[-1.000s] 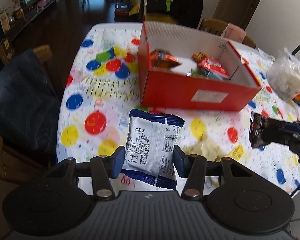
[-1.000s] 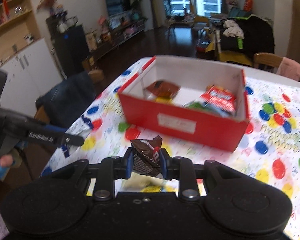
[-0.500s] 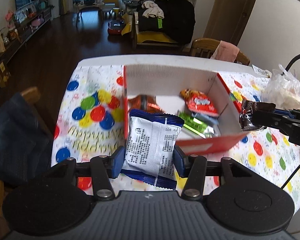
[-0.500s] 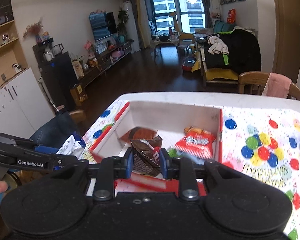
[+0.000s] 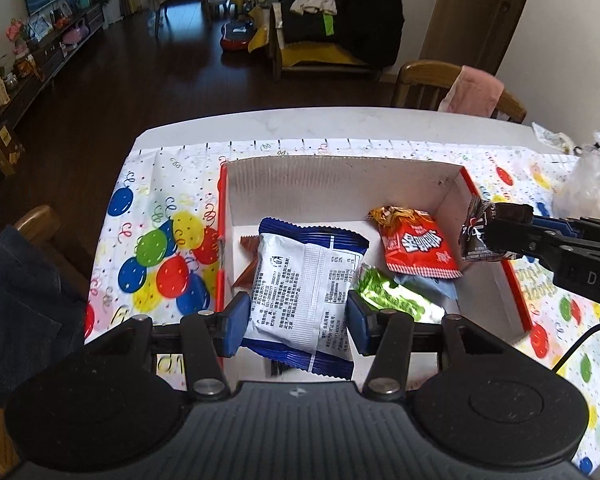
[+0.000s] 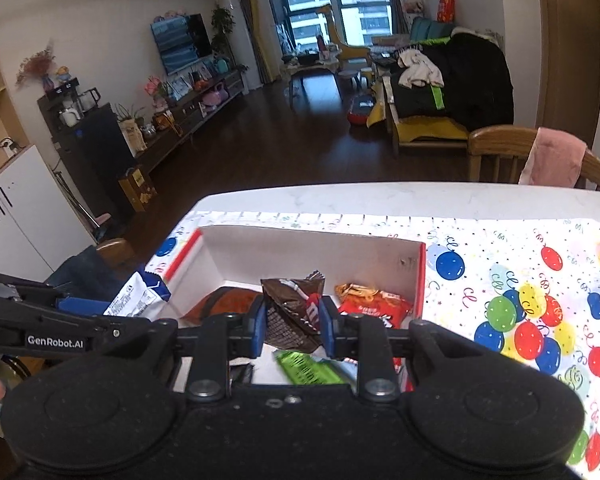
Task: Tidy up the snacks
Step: 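Carry both snacks over the red box and lower them inside, then open both tools to release the snacks into the box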
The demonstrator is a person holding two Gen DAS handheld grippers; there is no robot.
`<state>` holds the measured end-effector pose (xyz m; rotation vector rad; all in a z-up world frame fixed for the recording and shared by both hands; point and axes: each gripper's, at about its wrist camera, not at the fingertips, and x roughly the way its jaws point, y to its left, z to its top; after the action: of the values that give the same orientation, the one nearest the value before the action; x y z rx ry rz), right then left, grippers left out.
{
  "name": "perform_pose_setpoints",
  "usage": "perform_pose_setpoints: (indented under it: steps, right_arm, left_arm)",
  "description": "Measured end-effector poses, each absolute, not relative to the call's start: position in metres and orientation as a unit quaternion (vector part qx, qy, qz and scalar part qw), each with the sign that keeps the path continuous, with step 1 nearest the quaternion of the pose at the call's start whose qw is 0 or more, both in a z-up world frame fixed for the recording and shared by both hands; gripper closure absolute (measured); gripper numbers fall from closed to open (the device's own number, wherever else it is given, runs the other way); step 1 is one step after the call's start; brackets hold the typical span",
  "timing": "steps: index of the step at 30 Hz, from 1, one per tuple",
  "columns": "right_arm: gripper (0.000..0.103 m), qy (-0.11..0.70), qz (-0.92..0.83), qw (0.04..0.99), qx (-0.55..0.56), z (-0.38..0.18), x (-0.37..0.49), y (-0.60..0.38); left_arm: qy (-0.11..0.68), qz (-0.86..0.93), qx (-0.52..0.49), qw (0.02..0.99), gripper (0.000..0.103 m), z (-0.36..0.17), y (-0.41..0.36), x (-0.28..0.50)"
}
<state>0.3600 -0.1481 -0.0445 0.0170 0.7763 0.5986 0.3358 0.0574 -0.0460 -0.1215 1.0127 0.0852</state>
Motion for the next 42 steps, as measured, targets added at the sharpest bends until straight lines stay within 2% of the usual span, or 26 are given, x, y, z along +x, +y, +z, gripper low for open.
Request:
perform_pose_setpoints:
  steps: [13, 28, 35, 42]
  right_arm:
    - [0.078, 0.443, 0.286, 0.849, -0.042, -0.091, 0.425, -0.118]
    - [0.076, 0.466, 0.295, 0.830, -0.087, -0.117, 0.438, -0.093]
    - [0.070, 0.477, 0.290, 0.826, -0.081, -0.118, 0.441, -0.095]
    - [0.055, 0.475, 0.285, 0.830, -0.071, -0.112, 0.438, -0.101]
  left_arm:
    - [0.549, 0.068, -0.034, 0.832, 0.053, -0.085, 0.048, 0.404]
    - [0.583, 0.080, -0.023, 0.808, 0.053, -0.115, 0.052, 0.425]
    - [0.583, 0.074, -0.022, 0.809, 0.053, -0.118, 0.054, 0.424]
    - [0.575, 0.067, -0.028, 0.815, 0.052, -0.113, 0.053, 0.421]
